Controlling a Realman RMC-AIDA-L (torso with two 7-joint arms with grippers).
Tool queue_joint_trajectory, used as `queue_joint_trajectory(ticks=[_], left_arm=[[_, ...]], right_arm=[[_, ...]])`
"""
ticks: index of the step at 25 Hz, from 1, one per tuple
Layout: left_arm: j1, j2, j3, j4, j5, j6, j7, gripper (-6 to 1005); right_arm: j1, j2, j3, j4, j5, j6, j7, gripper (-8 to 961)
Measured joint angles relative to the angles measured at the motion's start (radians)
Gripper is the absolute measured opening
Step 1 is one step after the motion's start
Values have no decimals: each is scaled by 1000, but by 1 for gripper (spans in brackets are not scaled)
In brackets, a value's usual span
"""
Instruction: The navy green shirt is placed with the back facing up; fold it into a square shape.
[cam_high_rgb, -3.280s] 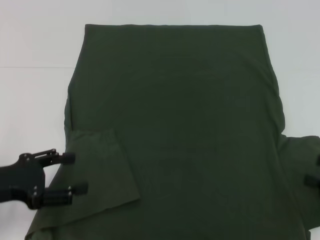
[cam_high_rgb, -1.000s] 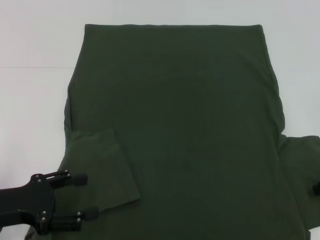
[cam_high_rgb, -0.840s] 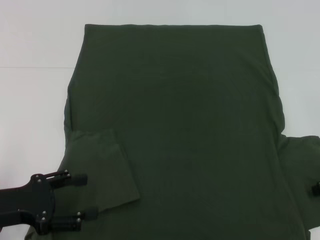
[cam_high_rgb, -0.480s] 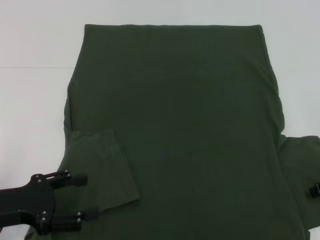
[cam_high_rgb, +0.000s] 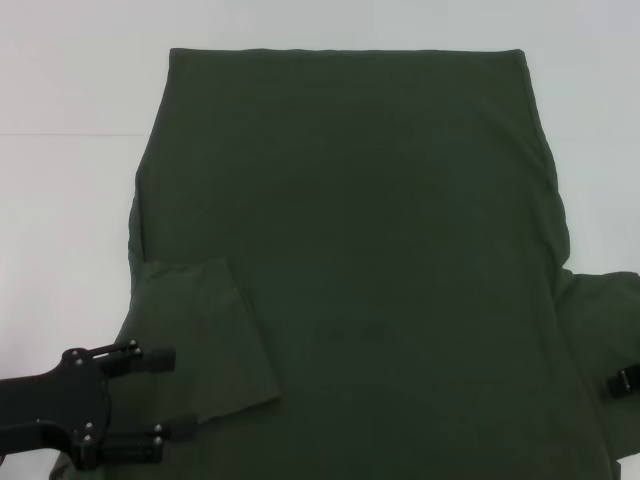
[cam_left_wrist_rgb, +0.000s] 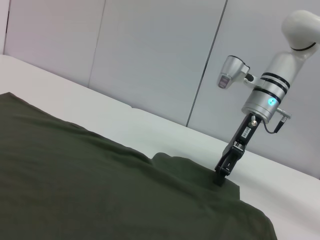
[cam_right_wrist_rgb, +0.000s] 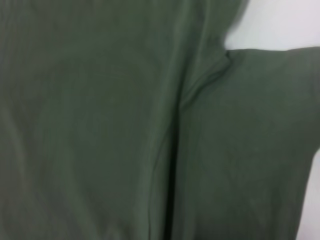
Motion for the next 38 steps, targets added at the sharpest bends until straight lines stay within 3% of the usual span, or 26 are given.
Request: queue_joint_trajectory(ticks=[12, 15, 26, 32, 38], left_arm=[[-1, -1, 3, -1, -1, -7, 0, 867], [-2, -1, 3, -1, -1, -8, 0, 867], [-4, -1, 1, -2, -1, -9, 0, 867], [-4, 0, 0, -2, -1, -9, -3, 866], [-3, 0, 0, -2, 0, -5, -7, 862]], right_arm=[[6, -1, 10, -11, 23, -4, -2, 791], [4, -3, 5, -14, 31, -6, -3, 674], [8, -10, 1, -12, 23, -6, -1, 426], [9, -10, 0, -14, 23, -6, -4, 185], [9, -19, 1, -16, 24, -6, -4, 17]])
